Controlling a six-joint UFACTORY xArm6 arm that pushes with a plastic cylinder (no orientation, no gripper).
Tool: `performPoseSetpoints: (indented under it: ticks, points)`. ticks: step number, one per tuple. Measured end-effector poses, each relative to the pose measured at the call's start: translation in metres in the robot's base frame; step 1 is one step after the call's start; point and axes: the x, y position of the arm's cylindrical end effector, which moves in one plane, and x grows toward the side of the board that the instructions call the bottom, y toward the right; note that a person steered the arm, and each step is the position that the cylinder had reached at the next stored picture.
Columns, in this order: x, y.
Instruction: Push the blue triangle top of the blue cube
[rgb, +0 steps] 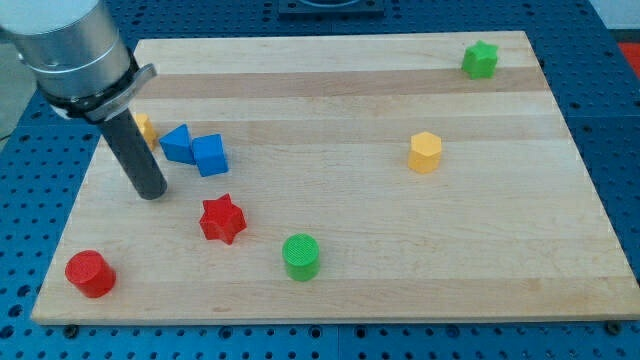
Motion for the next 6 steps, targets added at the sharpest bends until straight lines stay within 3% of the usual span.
performPoseSetpoints:
  ticks: [2, 5, 6]
  points:
    - [-0.035, 0.004]
    - [-0.147, 0.023]
    - [-0.143, 0.023]
